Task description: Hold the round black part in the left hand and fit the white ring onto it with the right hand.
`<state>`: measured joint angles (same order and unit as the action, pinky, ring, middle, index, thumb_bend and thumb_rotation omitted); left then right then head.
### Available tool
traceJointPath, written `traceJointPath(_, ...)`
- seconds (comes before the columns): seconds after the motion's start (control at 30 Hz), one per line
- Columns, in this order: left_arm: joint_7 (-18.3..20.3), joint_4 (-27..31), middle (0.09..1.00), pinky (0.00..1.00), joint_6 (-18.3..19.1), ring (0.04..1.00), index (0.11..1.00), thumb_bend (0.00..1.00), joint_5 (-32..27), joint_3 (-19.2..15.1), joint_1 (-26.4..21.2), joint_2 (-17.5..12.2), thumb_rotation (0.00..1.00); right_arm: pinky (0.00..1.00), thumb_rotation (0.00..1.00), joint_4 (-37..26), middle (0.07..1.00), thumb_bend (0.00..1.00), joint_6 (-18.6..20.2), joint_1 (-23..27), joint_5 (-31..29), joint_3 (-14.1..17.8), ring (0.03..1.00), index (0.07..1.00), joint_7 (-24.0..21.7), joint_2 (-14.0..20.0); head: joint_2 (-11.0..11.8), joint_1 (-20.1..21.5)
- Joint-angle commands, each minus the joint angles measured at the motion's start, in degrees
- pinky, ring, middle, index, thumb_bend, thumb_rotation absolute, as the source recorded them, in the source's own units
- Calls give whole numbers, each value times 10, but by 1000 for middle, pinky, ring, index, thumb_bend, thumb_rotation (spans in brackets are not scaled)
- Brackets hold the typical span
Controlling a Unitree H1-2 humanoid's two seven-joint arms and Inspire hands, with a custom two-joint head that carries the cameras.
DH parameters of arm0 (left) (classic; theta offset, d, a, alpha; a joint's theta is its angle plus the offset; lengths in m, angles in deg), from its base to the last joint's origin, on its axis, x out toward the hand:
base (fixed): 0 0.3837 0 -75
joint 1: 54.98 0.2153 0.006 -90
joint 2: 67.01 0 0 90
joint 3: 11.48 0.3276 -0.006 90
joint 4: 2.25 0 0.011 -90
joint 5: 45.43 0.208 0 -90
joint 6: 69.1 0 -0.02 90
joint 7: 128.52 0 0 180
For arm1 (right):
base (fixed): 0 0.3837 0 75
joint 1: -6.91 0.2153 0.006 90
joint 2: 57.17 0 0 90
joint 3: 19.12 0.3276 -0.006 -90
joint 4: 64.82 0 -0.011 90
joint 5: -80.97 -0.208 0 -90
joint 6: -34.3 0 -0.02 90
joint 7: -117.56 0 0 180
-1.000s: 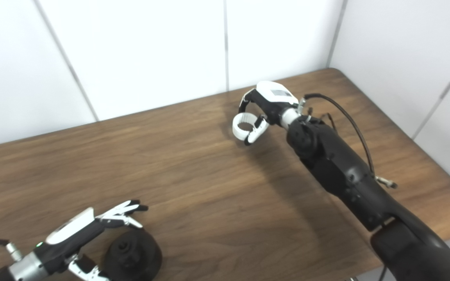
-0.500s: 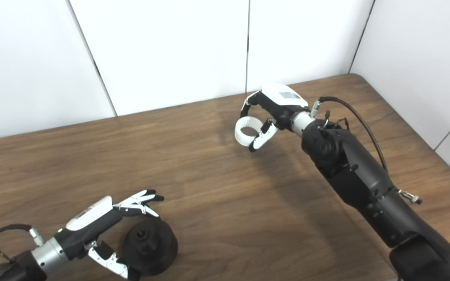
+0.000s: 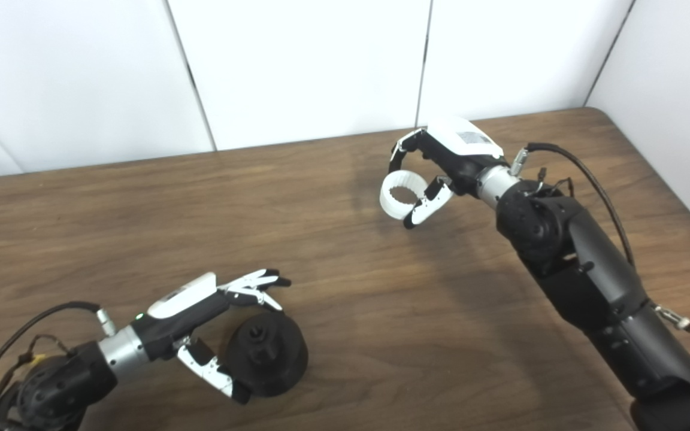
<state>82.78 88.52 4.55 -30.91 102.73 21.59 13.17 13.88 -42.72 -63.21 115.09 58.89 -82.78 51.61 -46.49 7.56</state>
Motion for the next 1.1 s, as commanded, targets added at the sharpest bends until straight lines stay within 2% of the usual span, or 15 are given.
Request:
traceJointPath(0.0, 15, -3, 944, 891, 29, 1000, 487, 522, 25, 11, 0, -3, 69, 685, 134, -26, 774, 522, -19, 12, -2, 8, 783, 482, 1, 5, 0, 1)
traceJointPath(0.23, 11, -8, 936, 877, 27, 1000, 486, 522, 39, 11, -2, 4, 71, 669, 135, -58, 776, 522, -24, -7, -6, 6, 779, 482, -16, -2, -5, -13)
traceJointPath(0.37, 2, -6, 935, 851, 27, 1000, 486, 522, 74, 17, -5, 5, 71, 661, 133, -74, 776, 522, -23, -13, -11, 6, 777, 482, -27, -6, -10, -26)
traceJointPath(0.63, 2, 0, 931, 883, 43, 1000, 487, 522, 112, 29, -10, 11, 71, 635, 134, -91, 779, 521, -34, -16, -22, 7, 776, 482, -38, -8, -23, -57)
traceJointPath(0.83, -9, -5, 927, 862, 39, 999, 487, 521, 155, 37, -19, 21, 73, 682, 138, -114, 785, 521, -33, -23, -32, 6, 790, 482, -51, -7, -32, -81)
traceJointPath(1.07, -24, -17, 933, 895, 31, 998, 487, 520, 202, 50, -26, 26, 77, 706, 140, -139, 790, 521, -24, -30, -39, 4, 805, 482, -71, -13, -43, -95)
